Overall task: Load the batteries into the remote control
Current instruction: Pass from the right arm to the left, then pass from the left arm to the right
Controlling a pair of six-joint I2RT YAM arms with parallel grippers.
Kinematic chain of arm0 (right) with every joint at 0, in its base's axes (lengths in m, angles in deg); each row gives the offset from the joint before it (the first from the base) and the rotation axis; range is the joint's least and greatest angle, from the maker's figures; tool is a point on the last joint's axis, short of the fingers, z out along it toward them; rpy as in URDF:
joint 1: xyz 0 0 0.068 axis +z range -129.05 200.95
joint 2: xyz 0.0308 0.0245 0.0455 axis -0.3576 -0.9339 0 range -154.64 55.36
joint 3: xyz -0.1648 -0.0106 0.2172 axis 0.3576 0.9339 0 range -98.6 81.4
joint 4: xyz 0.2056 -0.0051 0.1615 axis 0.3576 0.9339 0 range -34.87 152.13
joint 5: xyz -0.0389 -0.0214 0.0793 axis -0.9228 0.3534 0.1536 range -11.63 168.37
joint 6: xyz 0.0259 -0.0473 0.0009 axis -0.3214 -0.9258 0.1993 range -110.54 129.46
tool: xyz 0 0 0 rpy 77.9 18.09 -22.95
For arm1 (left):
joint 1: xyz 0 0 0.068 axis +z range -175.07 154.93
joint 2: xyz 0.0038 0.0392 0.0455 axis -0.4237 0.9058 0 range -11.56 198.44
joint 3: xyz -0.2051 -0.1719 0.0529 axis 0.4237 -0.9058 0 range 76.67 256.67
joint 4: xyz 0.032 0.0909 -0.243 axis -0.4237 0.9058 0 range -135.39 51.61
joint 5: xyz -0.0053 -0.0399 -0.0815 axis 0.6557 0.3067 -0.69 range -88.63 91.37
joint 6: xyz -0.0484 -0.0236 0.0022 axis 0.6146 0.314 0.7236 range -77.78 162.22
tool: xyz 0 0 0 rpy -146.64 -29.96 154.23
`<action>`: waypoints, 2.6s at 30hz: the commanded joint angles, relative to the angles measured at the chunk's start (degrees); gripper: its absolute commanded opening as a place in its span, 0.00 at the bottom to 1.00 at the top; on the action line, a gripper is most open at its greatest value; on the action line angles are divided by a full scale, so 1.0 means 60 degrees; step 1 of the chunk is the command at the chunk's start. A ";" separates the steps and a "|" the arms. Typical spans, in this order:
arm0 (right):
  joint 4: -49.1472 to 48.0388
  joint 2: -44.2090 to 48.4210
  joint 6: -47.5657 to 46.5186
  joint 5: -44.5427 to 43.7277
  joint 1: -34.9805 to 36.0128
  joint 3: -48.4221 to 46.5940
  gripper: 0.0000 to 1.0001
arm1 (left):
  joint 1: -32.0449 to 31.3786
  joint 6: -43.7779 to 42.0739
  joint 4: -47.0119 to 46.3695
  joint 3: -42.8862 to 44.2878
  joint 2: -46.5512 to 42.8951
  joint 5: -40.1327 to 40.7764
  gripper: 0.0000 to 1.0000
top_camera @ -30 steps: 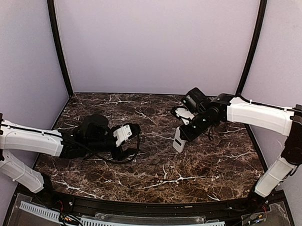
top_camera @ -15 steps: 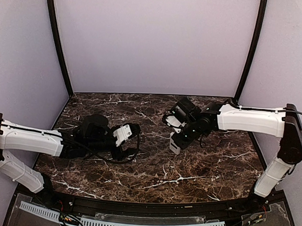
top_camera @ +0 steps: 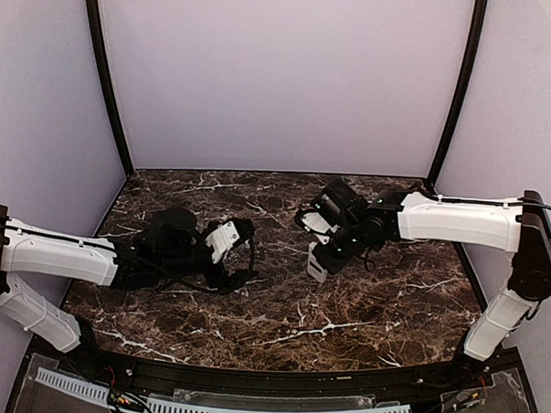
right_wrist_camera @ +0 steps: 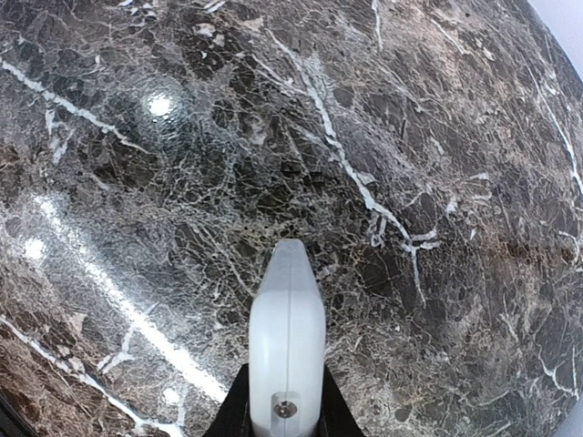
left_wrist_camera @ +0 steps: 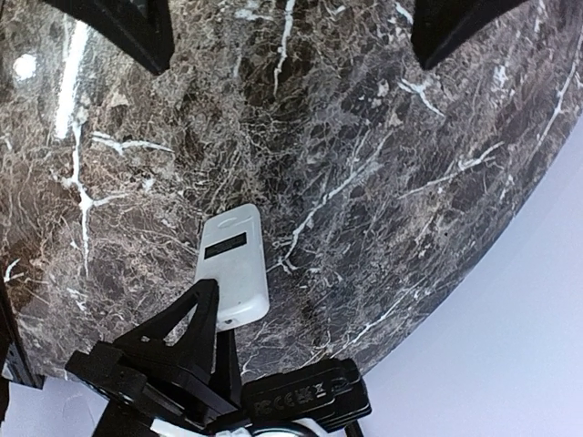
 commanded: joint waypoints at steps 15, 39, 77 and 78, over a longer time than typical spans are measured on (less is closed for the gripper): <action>-0.1244 0.1404 0.0870 0.4391 -0.1017 -0.0007 0.00 | -0.0163 0.0846 -0.1590 0.0369 0.0906 -0.1330 0.94; -0.2049 0.1563 0.2185 0.6007 -0.1229 0.0305 0.00 | -0.0897 0.0793 -0.0907 0.2849 0.3227 0.0535 0.68; -0.7382 0.3514 0.2298 1.0487 -0.2482 0.2452 0.92 | 0.0278 0.4913 -0.4946 0.2314 0.2536 -0.7072 0.39; -0.7384 0.3429 0.2296 1.0484 -0.2436 0.2422 0.91 | 0.0269 0.4928 -0.4928 0.2343 0.2557 -0.7081 0.39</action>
